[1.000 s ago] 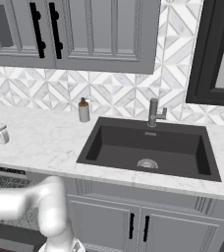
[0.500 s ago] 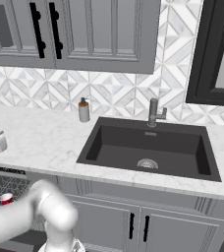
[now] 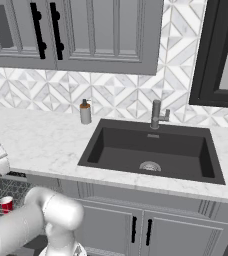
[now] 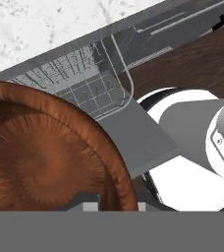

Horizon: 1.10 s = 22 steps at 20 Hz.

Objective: Pick up the cup and bowl from the counter, place them in the dishwasher, and close the dishwasher door.

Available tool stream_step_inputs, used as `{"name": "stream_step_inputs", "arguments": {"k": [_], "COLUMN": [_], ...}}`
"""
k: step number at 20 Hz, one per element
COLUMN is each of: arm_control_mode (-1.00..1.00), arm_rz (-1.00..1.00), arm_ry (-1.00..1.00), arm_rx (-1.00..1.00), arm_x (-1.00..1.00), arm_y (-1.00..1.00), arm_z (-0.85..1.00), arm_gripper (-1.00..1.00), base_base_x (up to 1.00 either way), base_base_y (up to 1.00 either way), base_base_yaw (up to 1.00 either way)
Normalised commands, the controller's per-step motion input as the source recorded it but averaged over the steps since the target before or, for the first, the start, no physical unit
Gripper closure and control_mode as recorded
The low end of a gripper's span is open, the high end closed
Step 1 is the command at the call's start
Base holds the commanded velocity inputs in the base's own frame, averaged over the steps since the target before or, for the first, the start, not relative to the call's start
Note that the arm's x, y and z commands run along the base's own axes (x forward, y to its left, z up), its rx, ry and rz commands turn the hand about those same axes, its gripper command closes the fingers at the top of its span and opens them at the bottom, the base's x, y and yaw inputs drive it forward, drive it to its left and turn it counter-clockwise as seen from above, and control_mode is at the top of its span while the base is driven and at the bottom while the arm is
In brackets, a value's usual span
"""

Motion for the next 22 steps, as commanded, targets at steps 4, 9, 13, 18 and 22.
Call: {"name": "stream_step_inputs", "arguments": {"k": [4,9,13,18,22], "arm_control_mode": [-1.00,-1.00,-1.00,-1.00,-1.00], "arm_rz": [-0.08,-0.09,-0.03,0.00,0.00], "arm_ry": [0.16,-0.11,-0.07,-0.02,-0.08], "arm_rx": [-0.35,-0.34,-0.10,-0.02,-0.06], "arm_x": [-0.02,-0.14,0.03,0.00,0.00], "arm_y": [0.02,0.08,0.07,-0.02,-0.03], "arm_z": [-0.94,-0.44,-0.18,-0.18,-0.43], "arm_gripper": [1.00,1.00,1.00,1.00,1.00], "base_base_x": [0.00,0.00,0.00,0.00,0.00], "base_base_y": [0.00,0.00,0.00,0.00,0.00], "base_base_yaw": [0.00,0.00,0.00,0.00,0.00]}}
